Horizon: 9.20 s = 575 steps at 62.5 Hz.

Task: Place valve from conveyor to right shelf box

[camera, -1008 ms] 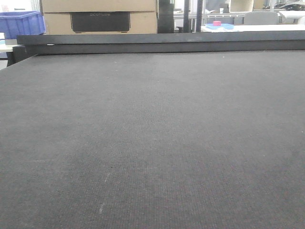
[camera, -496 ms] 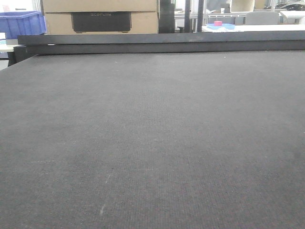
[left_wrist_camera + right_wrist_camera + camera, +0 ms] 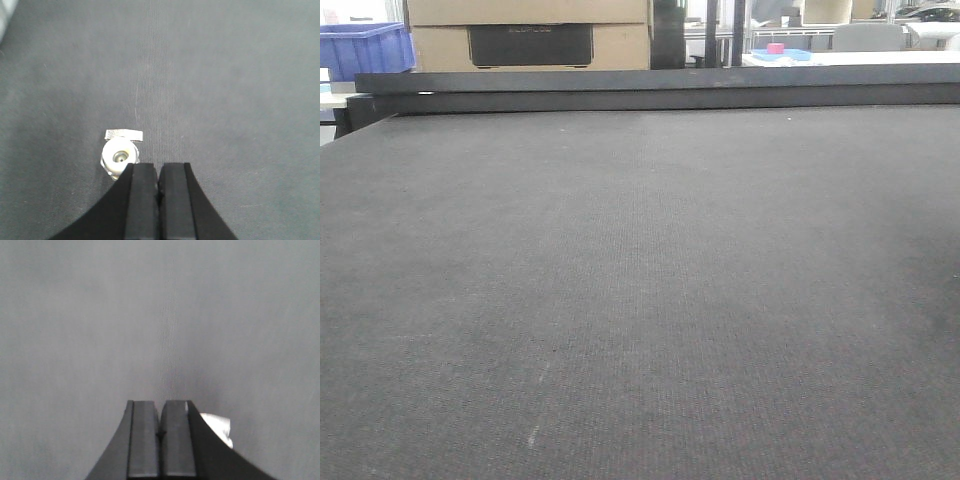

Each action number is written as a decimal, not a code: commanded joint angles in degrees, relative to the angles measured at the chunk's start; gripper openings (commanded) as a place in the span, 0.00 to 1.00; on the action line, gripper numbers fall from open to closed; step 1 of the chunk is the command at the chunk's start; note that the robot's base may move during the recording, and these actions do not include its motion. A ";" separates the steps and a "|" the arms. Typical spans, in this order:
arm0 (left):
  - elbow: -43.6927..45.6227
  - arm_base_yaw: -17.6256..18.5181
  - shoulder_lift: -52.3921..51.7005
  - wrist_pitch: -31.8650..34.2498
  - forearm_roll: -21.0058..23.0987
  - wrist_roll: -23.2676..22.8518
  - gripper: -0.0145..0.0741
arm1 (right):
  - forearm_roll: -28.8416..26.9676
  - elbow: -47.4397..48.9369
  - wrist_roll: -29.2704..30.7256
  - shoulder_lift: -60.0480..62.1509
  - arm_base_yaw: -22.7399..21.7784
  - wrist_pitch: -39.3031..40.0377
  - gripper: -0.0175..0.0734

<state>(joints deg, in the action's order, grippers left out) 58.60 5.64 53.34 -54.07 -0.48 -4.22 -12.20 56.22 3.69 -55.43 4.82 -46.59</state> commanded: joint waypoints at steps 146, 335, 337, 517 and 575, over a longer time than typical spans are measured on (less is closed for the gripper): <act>1.64 0.37 12.87 -0.04 0.48 0.11 0.04 | 7.86 5.35 1.61 -32.67 -3.07 -12.26 0.72; 1.73 -5.59 35.89 3.17 2.56 14.11 0.24 | 5.42 5.35 1.61 -33.28 -3.07 -10.88 0.01; 1.73 -5.59 35.89 3.04 2.56 14.11 0.18 | 5.42 5.35 1.61 -33.28 -3.07 -10.77 0.01; -12.76 -5.50 -14.99 32.85 13.70 17.52 0.04 | 3.83 -6.54 1.73 8.73 -3.07 23.13 0.01; -12.76 -5.50 -14.72 32.87 13.70 17.52 0.04 | 3.83 -6.54 1.73 8.73 -3.07 23.13 0.01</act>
<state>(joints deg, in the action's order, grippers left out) 45.57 0.00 39.05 -24.46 12.66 13.49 -8.49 49.13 4.95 -47.21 2.07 -27.81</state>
